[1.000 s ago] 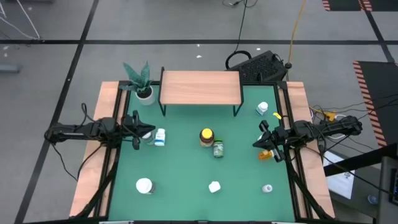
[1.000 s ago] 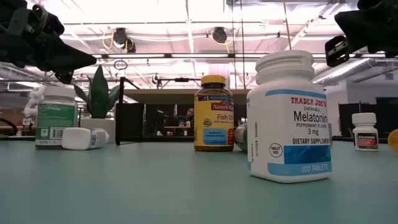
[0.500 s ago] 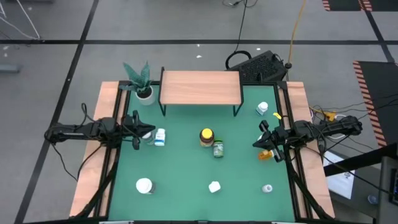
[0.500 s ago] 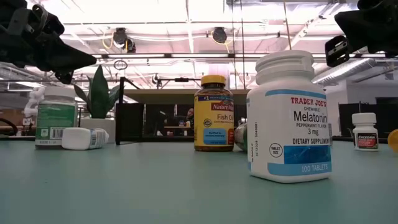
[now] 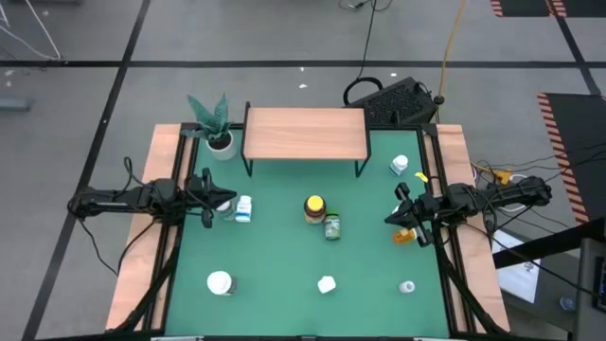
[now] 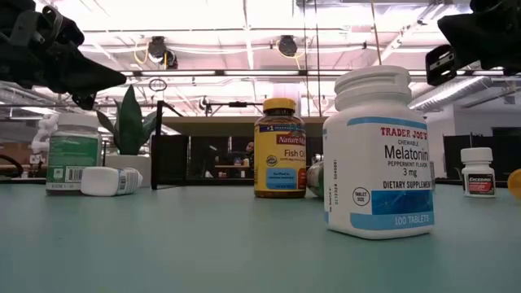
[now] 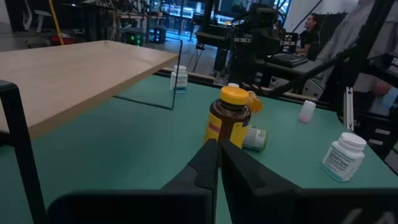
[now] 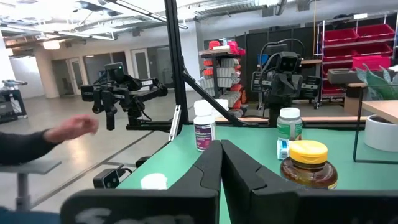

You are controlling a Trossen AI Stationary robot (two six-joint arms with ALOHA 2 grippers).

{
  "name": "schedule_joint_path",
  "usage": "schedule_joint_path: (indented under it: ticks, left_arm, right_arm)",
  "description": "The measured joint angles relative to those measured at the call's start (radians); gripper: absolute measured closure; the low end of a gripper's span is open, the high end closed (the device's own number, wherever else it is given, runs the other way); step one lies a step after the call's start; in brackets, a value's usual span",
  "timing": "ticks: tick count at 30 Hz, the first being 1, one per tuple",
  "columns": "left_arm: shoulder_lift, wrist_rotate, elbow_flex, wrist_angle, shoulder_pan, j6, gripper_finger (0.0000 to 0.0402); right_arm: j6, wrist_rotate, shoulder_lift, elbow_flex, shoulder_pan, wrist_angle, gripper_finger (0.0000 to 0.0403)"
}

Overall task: Pick and place medicine bottles onto shelf by color
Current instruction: Put the green pill bottle on the shelf

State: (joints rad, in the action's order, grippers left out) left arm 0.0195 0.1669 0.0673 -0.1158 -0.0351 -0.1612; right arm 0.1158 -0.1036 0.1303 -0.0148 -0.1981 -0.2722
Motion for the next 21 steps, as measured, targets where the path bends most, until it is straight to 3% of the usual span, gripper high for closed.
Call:
schedule_joint_path:
  ticks: [3,8,11,17,21]
  left_arm:
    - [0.0,0.0,0.0,-0.006,0.0,0.02,0.0382]
    - [0.0,-0.001,0.002,-0.027,0.0,0.303,0.0382]
    - [0.0,-0.001,0.002,-0.023,0.0,0.35,0.0382]
    - [0.0,0.0,0.002,-0.012,0.0,0.312,0.0382]
    - [0.0,0.0,0.002,0.03,0.001,0.318,0.0382]
  right_arm:
    - [0.002,0.0,0.0,0.0,0.0,-0.001,0.0403]
    - [0.002,0.002,0.0,0.0,0.0,-0.011,0.0403]
    - [-0.008,0.005,0.0,0.0,0.0,-0.013,0.0403]
    - [0.005,0.208,0.001,0.0,0.001,-0.01,0.0401]
    - [-0.002,0.286,0.031,0.0,0.0,-0.01,0.0381]
